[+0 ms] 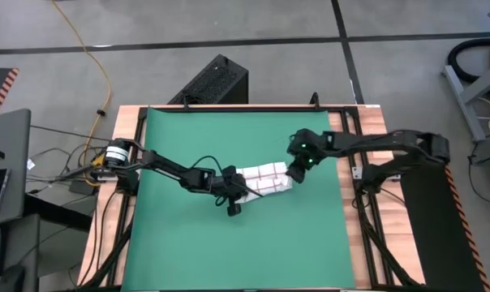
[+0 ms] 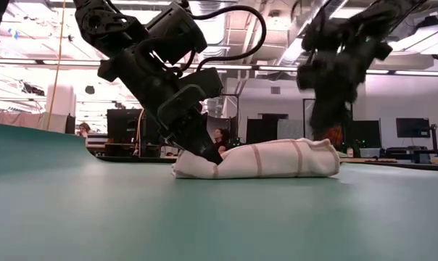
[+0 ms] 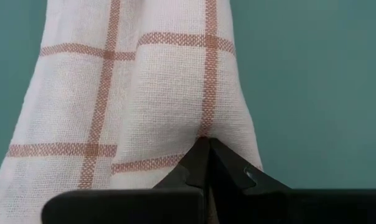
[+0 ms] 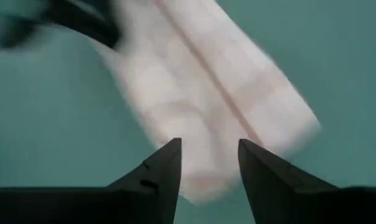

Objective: Roll towel
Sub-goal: Roll the white towel

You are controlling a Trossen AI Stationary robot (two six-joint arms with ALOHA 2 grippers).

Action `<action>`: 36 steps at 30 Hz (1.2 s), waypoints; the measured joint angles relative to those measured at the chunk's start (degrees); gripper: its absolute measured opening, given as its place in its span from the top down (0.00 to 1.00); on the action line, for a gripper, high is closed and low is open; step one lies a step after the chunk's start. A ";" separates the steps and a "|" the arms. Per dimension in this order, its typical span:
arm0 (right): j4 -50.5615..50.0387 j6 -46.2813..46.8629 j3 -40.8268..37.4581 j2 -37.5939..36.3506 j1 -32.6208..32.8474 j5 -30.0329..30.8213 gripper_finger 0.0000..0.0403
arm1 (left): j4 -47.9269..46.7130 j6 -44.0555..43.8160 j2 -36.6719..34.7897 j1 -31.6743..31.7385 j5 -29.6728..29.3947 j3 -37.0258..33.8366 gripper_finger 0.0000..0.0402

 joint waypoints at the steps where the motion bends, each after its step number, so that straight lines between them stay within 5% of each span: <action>1: 2.20 -1.51 0.00 -1.66 1.07 0.04 0.56 | 0.00 0.00 0.02 0.12 0.14 -0.02 1.00; 7: 10.16 -7.66 -0.55 -5.22 8.46 2.11 0.68 | 0.14 -0.71 0.02 1.74 4.44 -0.09 1.00; 15: 15.00 -10.16 -4.17 1.98 11.44 3.94 0.83 | 0.75 -1.97 0.09 3.39 8.21 -0.22 1.00; 36: 18.40 -16.32 -4.78 16.54 5.88 4.98 0.85 | -1.09 -2.27 -4.52 3.31 9.12 -0.59 1.00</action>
